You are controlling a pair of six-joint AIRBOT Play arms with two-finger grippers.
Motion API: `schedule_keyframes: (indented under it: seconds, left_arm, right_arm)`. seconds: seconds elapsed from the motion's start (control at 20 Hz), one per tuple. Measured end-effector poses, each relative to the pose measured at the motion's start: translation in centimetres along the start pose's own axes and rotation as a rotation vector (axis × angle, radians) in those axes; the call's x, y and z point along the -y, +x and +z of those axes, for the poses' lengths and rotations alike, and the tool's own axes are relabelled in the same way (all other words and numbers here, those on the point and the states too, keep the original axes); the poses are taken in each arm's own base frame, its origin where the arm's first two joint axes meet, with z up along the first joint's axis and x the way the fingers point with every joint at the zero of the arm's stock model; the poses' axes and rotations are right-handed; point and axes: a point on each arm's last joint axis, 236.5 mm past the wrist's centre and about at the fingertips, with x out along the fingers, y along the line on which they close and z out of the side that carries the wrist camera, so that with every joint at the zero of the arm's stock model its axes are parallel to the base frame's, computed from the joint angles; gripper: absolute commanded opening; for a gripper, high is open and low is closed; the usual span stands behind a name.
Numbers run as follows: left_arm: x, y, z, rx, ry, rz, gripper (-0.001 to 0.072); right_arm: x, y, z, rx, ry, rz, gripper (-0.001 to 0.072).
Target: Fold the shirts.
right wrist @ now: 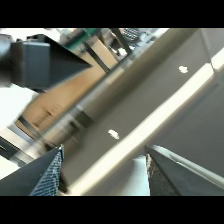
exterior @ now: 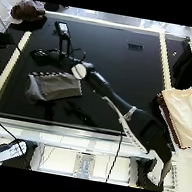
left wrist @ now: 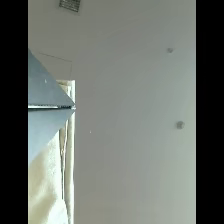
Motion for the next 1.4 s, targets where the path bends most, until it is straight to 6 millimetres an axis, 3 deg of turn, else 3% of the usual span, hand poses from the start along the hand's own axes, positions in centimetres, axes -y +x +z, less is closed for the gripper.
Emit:
schedule_keyframes:
  seconds: [0.15,0.35,0.45,0.5,0.6,0.75,1.0,1.25,1.3,1.4]
  left_arm:
    - [-0.1,0.0,0.0,-0.001,-0.001,0.001,0.0009]
    - [-0.1,0.0,0.0,-0.002,-0.001,0.001,0.0009]
    - [0.0,0.0,-0.1,-0.002,-0.001,0.0,0.0009]
    - [0.0,0.0,0.0,-0.002,-0.002,-0.001,0.0009]
    - [0.0,0.0,0.0,-0.002,-0.002,-0.001,0.0009]
    - [0.0,0.0,0.0,-0.002,-0.003,-0.002,0.0009]
    - [0.0,0.0,0.0,-0.002,-0.003,-0.002,0.0009]
    - [0.0,0.0,0.0,-0.002,-0.003,-0.002,0.0009]
    - [0.0,0.0,0.0,-0.002,-0.003,-0.002,0.0009]
    - [0.0,0.0,0.0,-0.001,-0.003,-0.002,0.0009]
  right_arm:
    - [7.9,-3.0,-1.3,-0.171,-0.08,-0.137,0.055]
    - [20.7,-8.6,-5.6,-0.366,0.125,-0.362,0.0551]
    - [24.6,-10.1,-8.9,-0.431,0.304,-0.401,0.0552]
    - [25.6,-10.3,-10.4,-0.455,0.389,-0.39,0.0552]
    - [26.3,-9.9,-13.9,-0.514,0.539,-0.332,0.0561]
    - [24.8,-7.9,-16.9,-0.542,0.703,-0.181,0.056]
    - [22.4,-5.1,-19.5,-0.541,0.826,-0.053,0.0559]
    - [19.5,-2.9,-20.9,-0.553,0.835,-0.006,0.0549]
    - [19.1,-2.6,-21.4,-0.56,0.828,-0.007,0.0519]
    - [17.9,-1.9,-22.3,-0.577,0.826,0.003,0.0313]
